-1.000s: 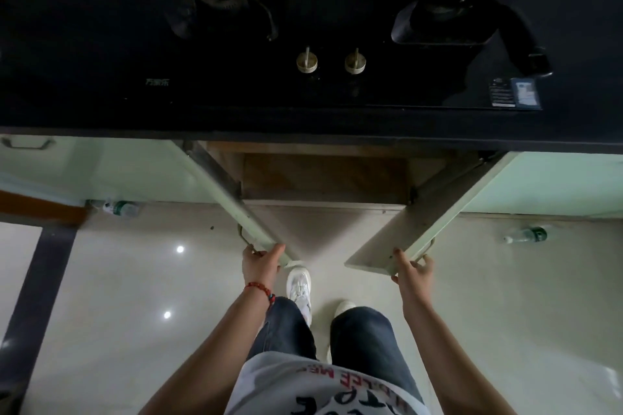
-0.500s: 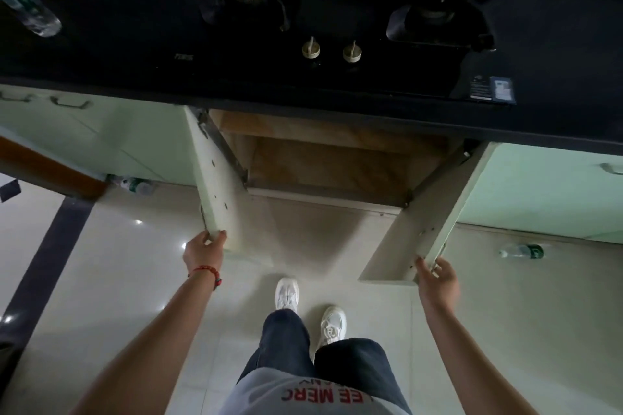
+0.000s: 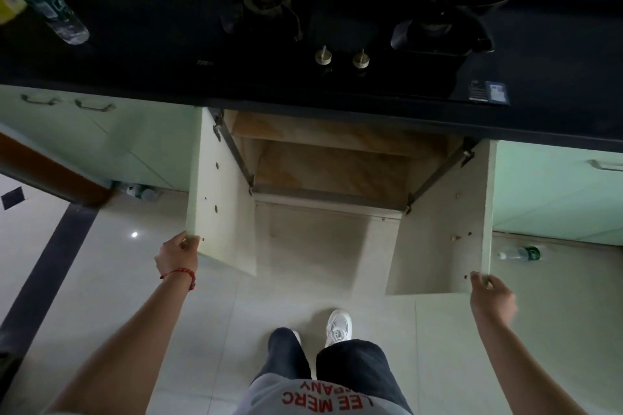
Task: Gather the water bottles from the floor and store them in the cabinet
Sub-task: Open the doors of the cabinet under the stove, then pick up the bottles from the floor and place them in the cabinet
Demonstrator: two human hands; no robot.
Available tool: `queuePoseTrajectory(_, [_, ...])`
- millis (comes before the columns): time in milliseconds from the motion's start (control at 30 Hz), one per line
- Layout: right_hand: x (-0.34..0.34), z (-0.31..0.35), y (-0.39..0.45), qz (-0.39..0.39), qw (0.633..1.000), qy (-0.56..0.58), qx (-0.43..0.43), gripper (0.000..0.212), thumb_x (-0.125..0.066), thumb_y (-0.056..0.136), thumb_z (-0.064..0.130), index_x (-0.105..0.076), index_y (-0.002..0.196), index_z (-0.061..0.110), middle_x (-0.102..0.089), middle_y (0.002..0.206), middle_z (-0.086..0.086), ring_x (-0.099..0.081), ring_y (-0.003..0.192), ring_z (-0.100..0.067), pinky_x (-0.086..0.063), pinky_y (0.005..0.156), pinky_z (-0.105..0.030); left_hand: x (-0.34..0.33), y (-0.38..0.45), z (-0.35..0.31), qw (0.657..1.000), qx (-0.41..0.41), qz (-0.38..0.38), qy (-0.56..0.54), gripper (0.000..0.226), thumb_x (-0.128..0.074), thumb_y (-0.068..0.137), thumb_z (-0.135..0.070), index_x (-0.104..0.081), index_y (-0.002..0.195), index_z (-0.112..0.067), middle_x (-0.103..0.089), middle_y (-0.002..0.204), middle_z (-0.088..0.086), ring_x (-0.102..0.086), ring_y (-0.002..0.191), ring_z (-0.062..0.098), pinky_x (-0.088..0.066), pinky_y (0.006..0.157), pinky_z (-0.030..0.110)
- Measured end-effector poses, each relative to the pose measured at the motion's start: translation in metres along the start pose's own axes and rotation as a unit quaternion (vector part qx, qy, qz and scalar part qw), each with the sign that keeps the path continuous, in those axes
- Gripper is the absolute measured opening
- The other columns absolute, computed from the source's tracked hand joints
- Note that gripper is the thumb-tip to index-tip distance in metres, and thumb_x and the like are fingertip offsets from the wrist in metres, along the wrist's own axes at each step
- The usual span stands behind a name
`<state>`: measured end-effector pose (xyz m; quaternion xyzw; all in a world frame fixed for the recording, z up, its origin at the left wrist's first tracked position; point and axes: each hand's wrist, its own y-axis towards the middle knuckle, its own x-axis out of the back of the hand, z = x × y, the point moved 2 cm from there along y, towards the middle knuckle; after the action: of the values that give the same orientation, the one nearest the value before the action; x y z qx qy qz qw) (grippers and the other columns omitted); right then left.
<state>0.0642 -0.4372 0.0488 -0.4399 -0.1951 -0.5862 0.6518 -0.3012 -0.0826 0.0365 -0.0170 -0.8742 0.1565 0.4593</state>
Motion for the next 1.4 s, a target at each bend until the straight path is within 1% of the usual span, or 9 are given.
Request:
queuePoseTrajectory(433, [0.013, -0.003, -0.006, -0.033, 0.999, -0.023, -0.026, 0.032, -0.052, 0.091, 0.016, -0.062, 0.113, -0.004, -0.061, 0.114, -0.033, -0.056, 0.106, -0.047, -0.044, 0.091, -0.046, 0.030, 0.032, 0.023, 0.996, -0.047, 0.005, 0.074, 0.024, -0.052, 0.090, -0.018, -0.067, 0.089, 0.001, -0.068, 0.095, 0.026, -0.060, 0.091, 0.042, -0.044, 0.087, 0.041])
queuePoseTrajectory(633, [0.026, -0.017, -0.003, -0.033, 0.998, -0.037, -0.029, 0.028, -0.049, 0.092, 0.012, -0.062, 0.109, -0.006, -0.061, 0.112, -0.035, -0.056, 0.104, -0.048, -0.044, 0.089, -0.045, 0.033, 0.042, 0.033, 0.997, -0.014, -0.021, 0.074, 0.023, -0.046, 0.089, -0.011, -0.058, 0.070, -0.005, -0.065, 0.086, 0.031, -0.059, 0.086, 0.044, -0.033, 0.071, 0.032])
queuePoseTrajectory(900, [0.014, -0.055, -0.012, -0.013, 0.999, -0.004, -0.045, 0.042, -0.050, 0.087, 0.033, -0.062, 0.115, 0.004, -0.063, 0.116, -0.027, -0.060, 0.105, -0.040, -0.046, 0.095, -0.044, 0.027, 0.007, 0.030, 0.997, -0.053, -0.046, 0.007, 0.042, -0.056, 0.082, -0.004, -0.051, 0.124, -0.005, -0.048, 0.131, 0.024, -0.048, 0.116, 0.043, -0.046, 0.092, 0.052])
queuePoseTrajectory(1000, [0.000, -0.087, -0.015, 0.008, 0.995, 0.064, -0.081, 0.065, -0.046, 0.073, 0.052, -0.061, 0.115, 0.006, -0.067, 0.109, -0.020, -0.068, 0.087, -0.013, -0.049, 0.078, -0.023, 0.018, -0.023, 0.033, 0.989, -0.143, -0.043, 0.008, 0.041, -0.058, 0.080, 0.002, -0.055, 0.120, -0.001, -0.048, 0.132, 0.024, -0.044, 0.123, 0.041, -0.043, 0.096, 0.056])
queuePoseTrajectory(1100, [-0.015, -0.127, -0.021, 0.030, 0.992, 0.076, -0.094, 0.056, -0.051, 0.079, 0.046, -0.060, 0.117, 0.006, -0.064, 0.096, -0.009, -0.060, 0.086, -0.024, -0.043, 0.063, -0.025, -0.001, -0.054, 0.044, 0.980, -0.183, 0.074, 0.022, 0.035, -0.058, 0.081, 0.002, -0.058, 0.117, 0.000, -0.056, 0.125, 0.023, -0.050, 0.119, 0.038, -0.043, 0.098, 0.047])
queuePoseTrajectory(1200, [-0.029, -0.187, -0.027, 0.055, 0.987, 0.065, -0.138, 0.046, -0.054, 0.081, 0.039, -0.062, 0.113, 0.007, -0.066, 0.096, -0.014, -0.058, 0.087, -0.025, -0.041, 0.044, -0.011, -0.025, -0.080, 0.061, 0.950, -0.139, 0.265, 0.085, 0.032, -0.056, 0.085, -0.004, -0.059, 0.116, 0.000, -0.061, 0.121, 0.015, -0.056, 0.115, 0.030, -0.041, 0.098, 0.032])
queuePoseTrajectory(1267, [-0.020, -0.198, -0.057, 0.071, 0.984, 0.062, -0.150, 0.041, -0.054, 0.083, 0.035, -0.063, 0.110, 0.006, -0.065, 0.093, -0.014, -0.060, 0.089, -0.027, -0.045, 0.048, -0.010, -0.037, -0.101, 0.067, 0.915, -0.100, 0.370, 0.127, 0.024, -0.056, 0.086, -0.011, -0.063, 0.109, -0.005, -0.065, 0.107, 0.011, -0.060, 0.102, 0.023, -0.043, 0.087, 0.025])
queuePoseTrajectory(1333, [-0.008, -0.211, -0.085, 0.087, 0.980, 0.085, -0.159, 0.034, -0.056, 0.087, 0.028, -0.063, 0.109, 0.002, -0.063, 0.094, -0.014, -0.061, 0.092, -0.030, -0.053, 0.073, -0.033, -0.046, -0.122, 0.072, 0.880, -0.071, 0.435, 0.174, 0.010, -0.055, 0.086, -0.016, -0.064, 0.084, -0.014, -0.062, 0.083, 0.006, -0.057, 0.078, 0.017, -0.041, 0.064, 0.021])
queuePoseTrajectory(1400, [0.007, -0.226, -0.112, 0.099, 0.972, 0.113, -0.179, 0.022, -0.055, 0.090, 0.020, -0.062, 0.104, 0.004, -0.062, 0.097, -0.017, -0.062, 0.091, -0.035, -0.049, 0.080, -0.043, -0.056, -0.140, 0.077, 0.861, -0.053, 0.464, 0.204, 0.018, -0.053, 0.085, -0.014, -0.057, 0.068, -0.017, -0.054, 0.066, 0.001, -0.048, 0.058, 0.014, -0.032, 0.047, 0.018])
